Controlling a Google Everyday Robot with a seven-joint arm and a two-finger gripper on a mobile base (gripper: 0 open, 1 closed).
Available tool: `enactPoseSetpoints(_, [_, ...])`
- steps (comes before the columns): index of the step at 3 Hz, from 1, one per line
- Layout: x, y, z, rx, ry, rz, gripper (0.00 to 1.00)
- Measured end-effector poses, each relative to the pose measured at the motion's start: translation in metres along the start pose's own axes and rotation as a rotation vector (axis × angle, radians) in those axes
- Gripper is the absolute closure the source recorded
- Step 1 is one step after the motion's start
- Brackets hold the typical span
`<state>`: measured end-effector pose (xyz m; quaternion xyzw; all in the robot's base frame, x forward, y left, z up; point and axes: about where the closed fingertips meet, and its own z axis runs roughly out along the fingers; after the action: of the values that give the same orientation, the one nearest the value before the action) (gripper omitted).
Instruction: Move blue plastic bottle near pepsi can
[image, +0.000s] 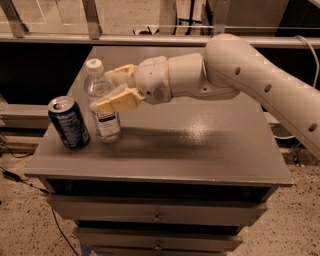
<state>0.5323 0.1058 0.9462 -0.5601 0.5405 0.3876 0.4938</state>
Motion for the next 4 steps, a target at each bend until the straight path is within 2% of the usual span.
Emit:
enactPoseSetpoints(1, [0.0015,0.0042,0.0053,-0.018,0.006,-0.004,0.28])
enactPoseSetpoints(2, [0.0031,0.0073,0.009,-0.032,0.01,-0.005,0.01])
enactPoseSetpoints(4, [0.0043,0.0063,0.0083,-0.027,0.011,-0.005,0.0])
